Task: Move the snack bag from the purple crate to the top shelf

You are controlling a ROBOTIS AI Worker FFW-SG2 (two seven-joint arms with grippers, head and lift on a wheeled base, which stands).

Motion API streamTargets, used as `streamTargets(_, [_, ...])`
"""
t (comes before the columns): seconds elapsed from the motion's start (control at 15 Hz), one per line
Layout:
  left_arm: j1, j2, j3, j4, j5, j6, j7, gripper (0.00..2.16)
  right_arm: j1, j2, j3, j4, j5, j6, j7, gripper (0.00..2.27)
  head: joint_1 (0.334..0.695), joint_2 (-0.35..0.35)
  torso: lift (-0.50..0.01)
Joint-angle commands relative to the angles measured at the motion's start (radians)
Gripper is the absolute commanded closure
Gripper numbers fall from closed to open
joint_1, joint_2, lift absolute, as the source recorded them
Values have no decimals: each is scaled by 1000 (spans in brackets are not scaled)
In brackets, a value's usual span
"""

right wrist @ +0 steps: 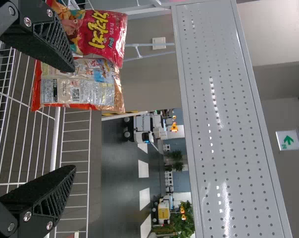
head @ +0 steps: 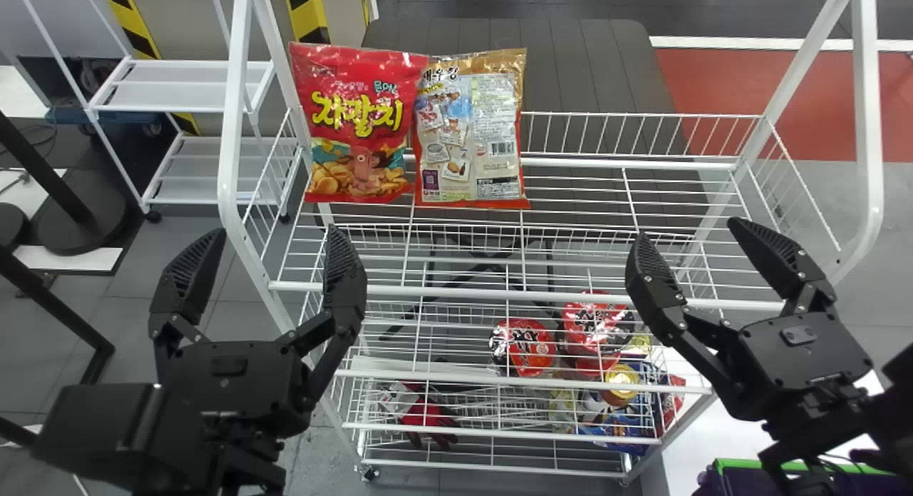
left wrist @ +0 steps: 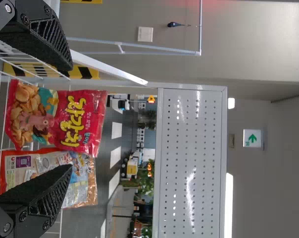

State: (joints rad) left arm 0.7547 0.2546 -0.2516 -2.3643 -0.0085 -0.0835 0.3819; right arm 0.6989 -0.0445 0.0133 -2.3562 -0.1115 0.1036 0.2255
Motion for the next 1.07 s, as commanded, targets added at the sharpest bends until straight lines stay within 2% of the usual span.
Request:
streamTargets(0.0, [0, 0, 0, 0, 1, -6, 3, 120, 1, 0, -1, -2, 0, 0, 0, 127, 695, 18, 0])
streamTargets(0.53, [2, 0, 0, 0, -1, -18, 9, 120, 7, 2, -1, -11, -10, 12, 0, 124, 695, 21, 0])
streamTargets(0.73, [2, 0, 0, 5, -4, -18, 14, 120, 8, 3, 1, -35, -10, 89, -44, 127, 695, 20, 0])
streamTargets(1.0, [3, -2, -2, 4, -10, -18, 17, 117, 16, 2, 1, -51, 7, 89, -46, 127, 695, 12, 0])
